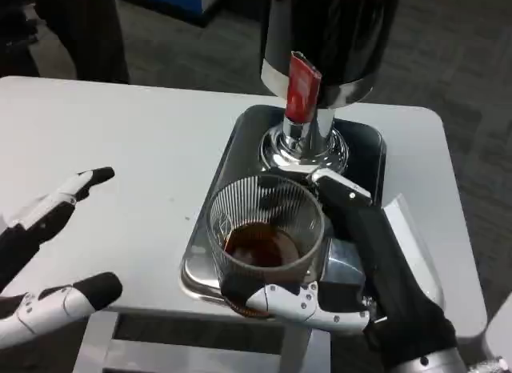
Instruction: Grasp the cup under the faucet to collect the drink, then remove the cup.
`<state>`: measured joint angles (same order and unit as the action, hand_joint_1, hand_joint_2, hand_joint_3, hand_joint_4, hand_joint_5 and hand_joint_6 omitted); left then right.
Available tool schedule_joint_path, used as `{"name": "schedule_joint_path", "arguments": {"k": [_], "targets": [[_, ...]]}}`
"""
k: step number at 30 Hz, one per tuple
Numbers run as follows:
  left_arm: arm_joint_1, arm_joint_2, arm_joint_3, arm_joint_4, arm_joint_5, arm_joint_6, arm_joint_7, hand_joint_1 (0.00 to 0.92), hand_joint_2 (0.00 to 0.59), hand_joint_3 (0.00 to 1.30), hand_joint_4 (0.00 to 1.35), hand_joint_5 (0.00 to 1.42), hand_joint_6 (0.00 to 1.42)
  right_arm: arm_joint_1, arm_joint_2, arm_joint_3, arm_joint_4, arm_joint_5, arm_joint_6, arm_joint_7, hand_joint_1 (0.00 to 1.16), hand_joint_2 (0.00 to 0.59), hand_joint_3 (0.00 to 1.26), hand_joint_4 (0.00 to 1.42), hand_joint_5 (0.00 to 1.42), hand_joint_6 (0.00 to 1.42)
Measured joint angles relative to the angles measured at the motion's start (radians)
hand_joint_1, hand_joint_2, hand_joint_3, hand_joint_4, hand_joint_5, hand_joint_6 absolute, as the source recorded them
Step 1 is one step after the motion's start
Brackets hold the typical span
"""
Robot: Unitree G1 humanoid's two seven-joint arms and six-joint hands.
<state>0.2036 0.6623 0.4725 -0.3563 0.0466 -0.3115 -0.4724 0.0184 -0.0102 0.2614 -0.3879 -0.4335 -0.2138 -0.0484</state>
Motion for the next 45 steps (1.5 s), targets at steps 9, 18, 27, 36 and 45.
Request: {"name": "schedule_joint_path", "arguments": {"k": [9, 18, 27, 36, 45], "targets": [[0.042, 0.022, 0.021, -0.065, 0.055, -0.027, -0.001, 0.0, 0.046, 0.06, 0.0, 0.04, 0.0, 0.028, 0.0, 0.02, -0.06, 0.004, 0.022, 0.033, 0.86, 0.166, 0.66, 0.69, 0.89, 1.03], [0.074, 0.034, 0.017, -0.132, 0.105, -0.067, -0.016, 0.0, 0.047, 0.06, 0.0, 0.03, 0.0, 0.044, 0.0, 0.025, -0.101, 0.004, 0.049, 0.055, 0.85, 0.167, 0.66, 0.69, 0.88, 1.01], [0.112, 0.034, 0.018, -0.16, 0.118, -0.1, -0.026, 0.0, 0.047, 0.07, 0.0, 0.02, 0.0, 0.075, -0.004, 0.03, -0.157, 0.005, 0.065, 0.083, 0.85, 0.166, 0.66, 0.69, 0.88, 1.01], [0.141, 0.034, 0.021, -0.177, 0.118, -0.125, -0.026, 0.0, 0.047, 0.07, 0.0, 0.02, 0.0, 0.1, -0.006, 0.036, -0.215, 0.011, 0.089, 0.115, 0.85, 0.166, 0.66, 0.69, 0.88, 1.01], [0.147, 0.034, 0.026, -0.192, 0.117, -0.131, -0.026, 0.0, 0.047, 0.07, 0.0, 0.02, 0.0, 0.147, -0.026, 0.043, -0.294, 0.037, 0.112, 0.149, 0.84, 0.163, 0.66, 0.69, 0.88, 1.01]]}}
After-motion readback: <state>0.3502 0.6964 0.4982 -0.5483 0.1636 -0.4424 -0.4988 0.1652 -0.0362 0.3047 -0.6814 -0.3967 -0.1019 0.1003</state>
